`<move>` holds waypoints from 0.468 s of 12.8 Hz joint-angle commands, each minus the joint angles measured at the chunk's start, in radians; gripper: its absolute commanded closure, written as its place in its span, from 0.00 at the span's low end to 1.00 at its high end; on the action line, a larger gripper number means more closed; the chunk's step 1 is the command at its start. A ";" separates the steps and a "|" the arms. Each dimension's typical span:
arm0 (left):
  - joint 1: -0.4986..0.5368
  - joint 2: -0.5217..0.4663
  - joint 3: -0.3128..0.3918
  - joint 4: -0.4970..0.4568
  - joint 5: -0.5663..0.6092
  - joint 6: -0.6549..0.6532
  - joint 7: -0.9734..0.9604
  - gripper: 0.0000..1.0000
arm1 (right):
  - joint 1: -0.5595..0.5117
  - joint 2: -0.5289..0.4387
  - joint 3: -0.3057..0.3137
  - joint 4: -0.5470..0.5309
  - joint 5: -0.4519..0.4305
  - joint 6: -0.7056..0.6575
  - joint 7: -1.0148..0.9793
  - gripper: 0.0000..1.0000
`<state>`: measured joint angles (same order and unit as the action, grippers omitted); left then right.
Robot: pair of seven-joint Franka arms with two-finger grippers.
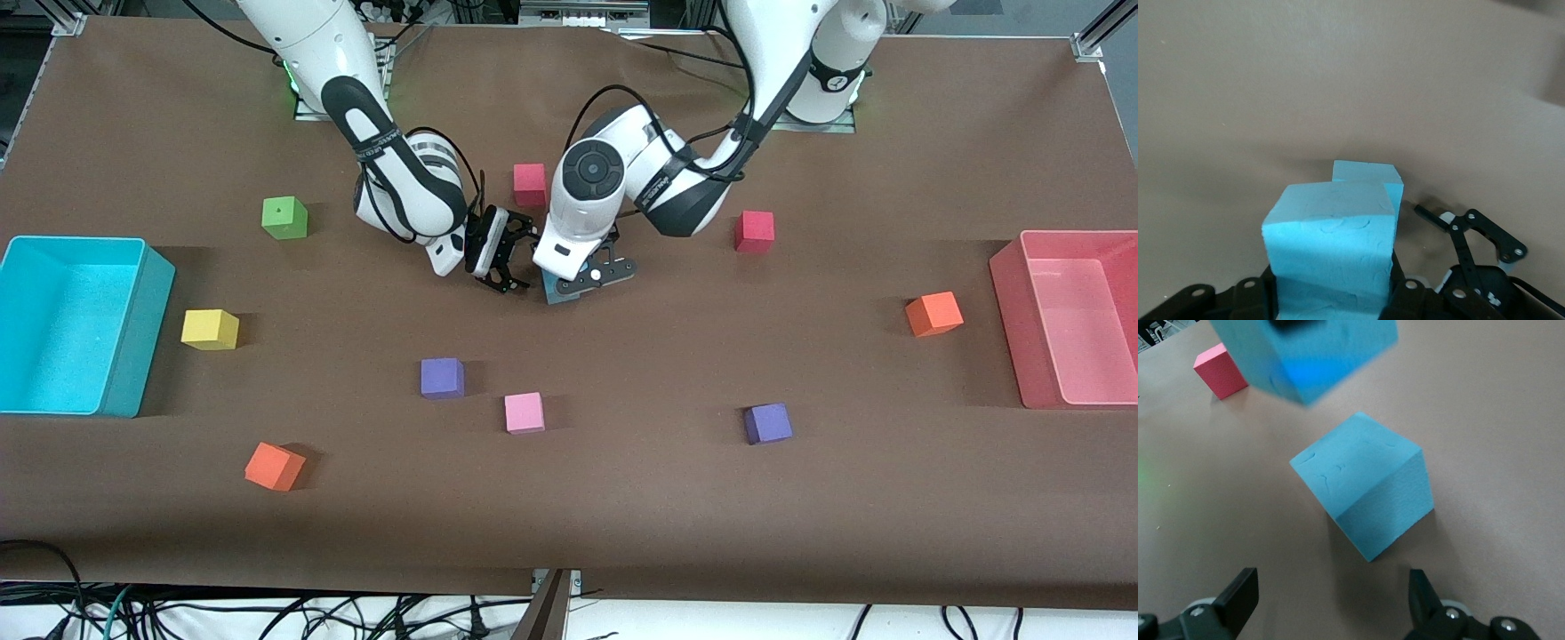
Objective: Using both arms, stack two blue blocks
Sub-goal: 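Lower the held cyan cube onto the first cyan cube with the left gripper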
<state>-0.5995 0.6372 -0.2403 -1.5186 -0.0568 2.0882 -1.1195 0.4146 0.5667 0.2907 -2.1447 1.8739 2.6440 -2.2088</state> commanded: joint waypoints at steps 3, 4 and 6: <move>-0.052 0.067 0.029 0.090 -0.005 -0.020 -0.036 1.00 | 0.010 0.015 -0.010 0.014 0.024 0.001 -0.023 0.00; -0.063 0.076 0.030 0.100 -0.005 -0.020 -0.051 1.00 | 0.010 0.015 -0.010 0.014 0.024 0.001 -0.023 0.00; -0.069 0.087 0.038 0.109 -0.005 -0.020 -0.051 1.00 | 0.010 0.015 -0.013 0.014 0.024 0.001 -0.023 0.00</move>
<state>-0.6437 0.6933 -0.2246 -1.4627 -0.0568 2.0882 -1.1544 0.4147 0.5669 0.2903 -2.1447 1.8742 2.6440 -2.2088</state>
